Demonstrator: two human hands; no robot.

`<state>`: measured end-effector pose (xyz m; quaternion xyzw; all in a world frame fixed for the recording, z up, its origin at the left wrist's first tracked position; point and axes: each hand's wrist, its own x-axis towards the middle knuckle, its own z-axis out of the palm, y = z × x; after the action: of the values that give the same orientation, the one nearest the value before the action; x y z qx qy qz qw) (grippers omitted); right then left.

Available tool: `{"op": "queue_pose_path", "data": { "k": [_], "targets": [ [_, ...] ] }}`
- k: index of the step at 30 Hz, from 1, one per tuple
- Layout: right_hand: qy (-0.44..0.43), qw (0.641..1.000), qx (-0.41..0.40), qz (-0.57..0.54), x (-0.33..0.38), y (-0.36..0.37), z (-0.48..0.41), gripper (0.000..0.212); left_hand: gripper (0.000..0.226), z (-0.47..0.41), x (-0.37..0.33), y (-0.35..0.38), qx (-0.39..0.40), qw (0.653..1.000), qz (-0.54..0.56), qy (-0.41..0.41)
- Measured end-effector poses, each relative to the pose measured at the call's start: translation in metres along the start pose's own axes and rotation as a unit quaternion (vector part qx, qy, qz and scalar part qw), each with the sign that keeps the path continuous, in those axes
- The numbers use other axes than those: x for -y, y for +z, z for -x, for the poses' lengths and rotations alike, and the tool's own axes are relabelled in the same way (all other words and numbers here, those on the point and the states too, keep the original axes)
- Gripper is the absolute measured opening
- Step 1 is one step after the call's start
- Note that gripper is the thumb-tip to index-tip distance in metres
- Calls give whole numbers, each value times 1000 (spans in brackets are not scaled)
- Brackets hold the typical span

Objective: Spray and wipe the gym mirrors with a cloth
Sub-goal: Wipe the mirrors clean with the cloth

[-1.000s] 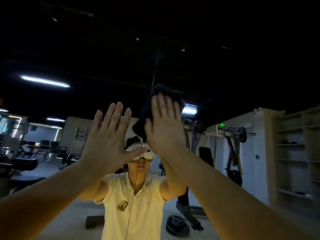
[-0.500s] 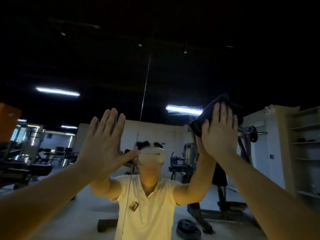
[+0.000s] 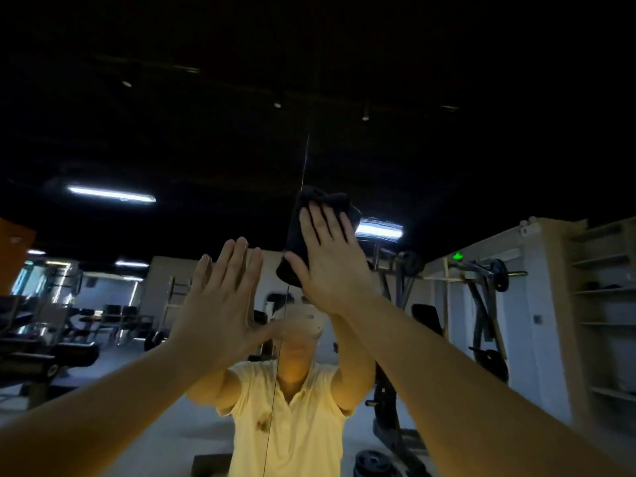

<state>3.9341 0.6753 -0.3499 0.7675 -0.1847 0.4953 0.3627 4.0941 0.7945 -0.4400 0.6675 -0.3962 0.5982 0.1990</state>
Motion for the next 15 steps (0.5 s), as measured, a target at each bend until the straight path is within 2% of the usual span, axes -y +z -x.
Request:
{"op": "queue_pose_path", "data": {
  "k": [2, 7, 11, 13, 15],
  "targets": [
    [22, 1000, 7, 15, -30, 0, 11, 75, 114, -2, -1, -3, -11, 1000, 0, 5],
    [178, 983, -5, 34, -116, 0, 34, 79, 106, -17, -9, -14, -48, 998, 46, -6],
    [298, 954, -28, -6, -118, 0, 16, 75, 114, -34, -17, -7, -35, 999, 15, -10],
    [306, 951, -45, -26, -100, -1, -2, 78, 116, -36, -18, -2, -38, 999, 11, -17],
    [257, 964, -60, -19, -77, -3, -21, 78, 116, -36, -17, 1, -48, 999, 6, -15]
  ]
}}
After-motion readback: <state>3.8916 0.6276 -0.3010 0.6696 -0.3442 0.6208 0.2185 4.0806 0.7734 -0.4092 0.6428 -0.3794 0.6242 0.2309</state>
